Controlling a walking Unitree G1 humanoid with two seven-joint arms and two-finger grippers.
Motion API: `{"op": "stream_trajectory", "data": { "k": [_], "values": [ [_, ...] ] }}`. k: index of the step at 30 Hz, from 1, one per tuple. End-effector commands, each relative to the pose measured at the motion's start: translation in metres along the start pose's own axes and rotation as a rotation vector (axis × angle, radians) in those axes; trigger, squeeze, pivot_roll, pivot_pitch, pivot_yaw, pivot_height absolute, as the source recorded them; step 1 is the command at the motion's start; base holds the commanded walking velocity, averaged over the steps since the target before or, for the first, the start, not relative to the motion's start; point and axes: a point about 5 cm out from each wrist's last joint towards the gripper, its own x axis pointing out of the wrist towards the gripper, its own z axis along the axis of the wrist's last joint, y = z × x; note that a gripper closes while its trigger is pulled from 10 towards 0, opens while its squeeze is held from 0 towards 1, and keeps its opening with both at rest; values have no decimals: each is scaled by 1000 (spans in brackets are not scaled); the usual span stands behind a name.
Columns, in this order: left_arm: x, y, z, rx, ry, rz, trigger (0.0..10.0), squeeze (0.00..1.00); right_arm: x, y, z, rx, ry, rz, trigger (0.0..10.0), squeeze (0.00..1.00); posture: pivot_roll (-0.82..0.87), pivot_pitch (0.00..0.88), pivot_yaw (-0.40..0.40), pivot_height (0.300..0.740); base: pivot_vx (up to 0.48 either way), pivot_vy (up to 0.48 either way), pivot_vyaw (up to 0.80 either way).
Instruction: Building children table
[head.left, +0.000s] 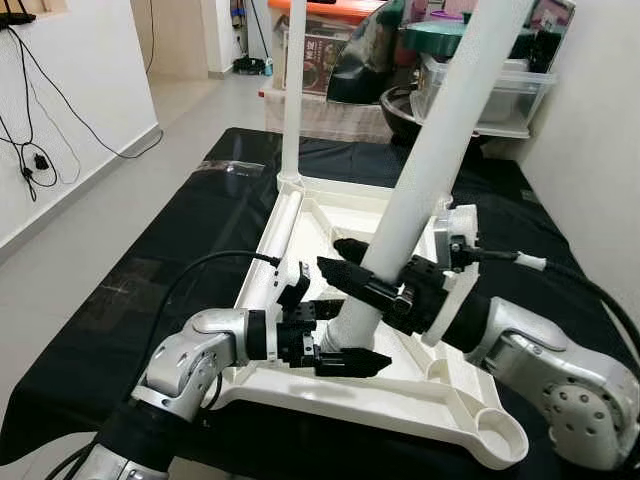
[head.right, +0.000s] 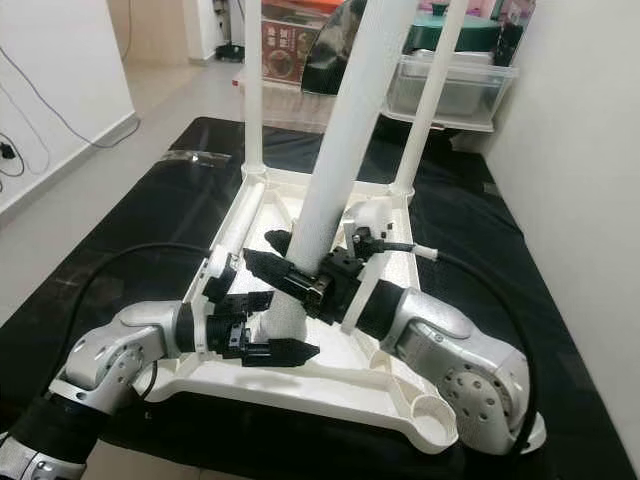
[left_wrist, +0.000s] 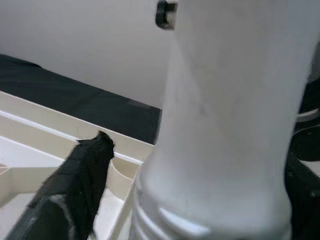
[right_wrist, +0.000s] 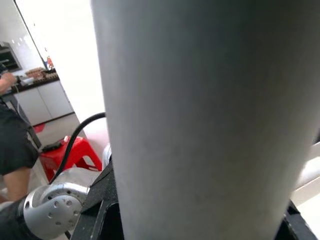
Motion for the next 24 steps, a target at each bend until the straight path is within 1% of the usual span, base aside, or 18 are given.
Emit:
{"op": "stream_trajectory", "data": {
  "k": [1,10,13,14,15,17,18,19,22,23,24],
  "values": [
    [2,-2,-3,1,26,-25,0,0,6,8,2,1,-6,56,0,0,116,0,-98,740,0,0,0],
    [-1,-5,-9,-4,42,-44,0,0,6,5,4,-6,-21,37,0,0,105,0,-99,740,0,0,0],
    [1,-6,-12,-4,52,-43,0,0,5,1,4,-5,-17,-15,0,0,102,0,-96,740,0,0,0],
    [2,-5,-13,1,60,-31,0,0,5,-2,1,6,-8,-57,10000,0,102,0,-96,740,0,0,0],
    [2,-3,-13,5,64,-22,0,0,6,-5,0,13,-1,-84,10000,0,102,0,-96,740,0,0,0],
    [2,-3,-13,5,64,-22,0,0,6,-5,0,13,-1,-84,10000,0,102,0,-96,740,0,0,0],
    [2,-3,-13,9,67,-16,471,0,7,-7,0,20,-4,-106,10000,1000,103,0,-97,740,0,0,0],
    [2,-1,-12,16,67,-5,5882,0,8,-11,0,5,-9,-161,10000,1000,104,0,-96,740,0,0,0],
    [2,0,-11,20,66,1,5882,0,9,-13,1,-9,-14,-196,10000,1000,104,0,-96,740,0,0,0],
    [3,3,-11,30,66,26,10000,0,10,-16,0,-14,-13,-237,10000,0,101,0,-97,740,0,0,0],
    [4,7,-11,42,74,67,10000,0,11,-19,-2,4,-20,-278,10000,0,100,0,-98,740,0,0,0]
  ]
}}
